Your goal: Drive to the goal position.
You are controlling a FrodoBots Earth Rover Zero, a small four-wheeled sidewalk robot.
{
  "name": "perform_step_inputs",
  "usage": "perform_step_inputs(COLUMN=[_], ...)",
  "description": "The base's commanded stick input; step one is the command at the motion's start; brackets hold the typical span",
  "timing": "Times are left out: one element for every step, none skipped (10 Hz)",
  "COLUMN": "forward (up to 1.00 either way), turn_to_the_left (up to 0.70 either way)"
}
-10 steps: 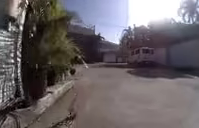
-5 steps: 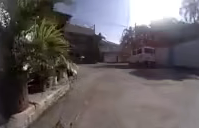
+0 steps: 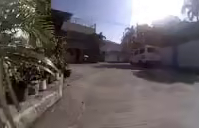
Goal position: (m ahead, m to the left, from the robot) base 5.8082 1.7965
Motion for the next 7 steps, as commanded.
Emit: perform_step_inputs(forward=[0.85,0.85,0.85,0.85,0.85,0.85,0.85], turn_to_the_left=[-0.02,-0.02,-0.02,-0.02,-0.02,-0.02,-0.02])
